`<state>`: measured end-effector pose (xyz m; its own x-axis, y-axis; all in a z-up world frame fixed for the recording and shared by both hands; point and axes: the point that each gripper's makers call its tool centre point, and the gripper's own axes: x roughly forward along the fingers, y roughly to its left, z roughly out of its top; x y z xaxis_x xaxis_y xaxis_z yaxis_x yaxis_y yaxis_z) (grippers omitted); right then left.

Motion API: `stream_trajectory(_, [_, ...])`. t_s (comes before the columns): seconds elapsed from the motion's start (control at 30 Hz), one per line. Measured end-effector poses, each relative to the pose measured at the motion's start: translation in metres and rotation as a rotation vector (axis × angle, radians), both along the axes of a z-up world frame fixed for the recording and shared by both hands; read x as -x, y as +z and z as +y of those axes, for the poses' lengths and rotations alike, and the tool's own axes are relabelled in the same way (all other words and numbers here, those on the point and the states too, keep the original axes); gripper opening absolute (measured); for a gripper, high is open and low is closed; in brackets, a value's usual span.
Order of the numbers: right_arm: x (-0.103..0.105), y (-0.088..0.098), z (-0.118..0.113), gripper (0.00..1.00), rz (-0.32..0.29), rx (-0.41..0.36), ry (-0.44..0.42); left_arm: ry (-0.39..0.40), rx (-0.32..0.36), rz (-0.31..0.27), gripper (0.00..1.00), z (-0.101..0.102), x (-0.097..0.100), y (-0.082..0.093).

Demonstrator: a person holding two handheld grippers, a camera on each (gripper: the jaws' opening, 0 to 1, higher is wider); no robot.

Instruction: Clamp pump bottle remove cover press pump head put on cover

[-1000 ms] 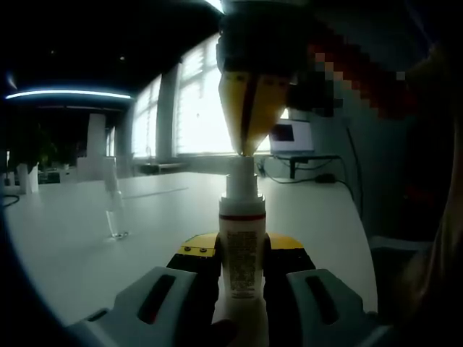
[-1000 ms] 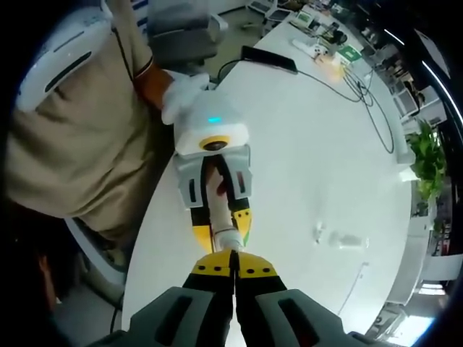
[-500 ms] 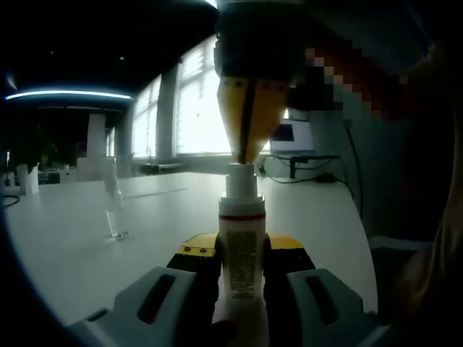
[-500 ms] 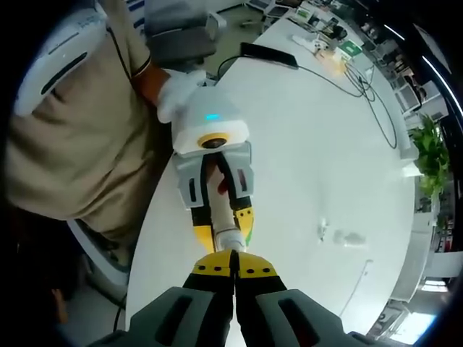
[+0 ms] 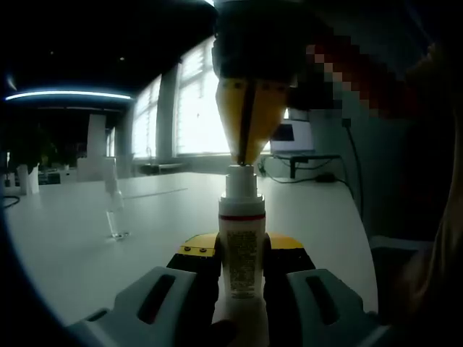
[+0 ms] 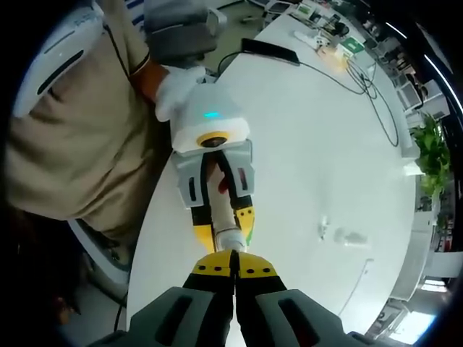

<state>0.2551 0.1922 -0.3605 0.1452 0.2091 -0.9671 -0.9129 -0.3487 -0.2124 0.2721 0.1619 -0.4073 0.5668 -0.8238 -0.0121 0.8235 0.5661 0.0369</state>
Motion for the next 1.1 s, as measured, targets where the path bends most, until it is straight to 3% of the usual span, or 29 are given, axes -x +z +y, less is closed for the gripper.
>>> stream_trajectory(1.1, [0.0002, 0.0082, -0.0007, 0.00, -0.021, -0.064, 0.009, -0.004, 0.007, 0.011, 0.13, -0.0002, -0.0001, -0.0004])
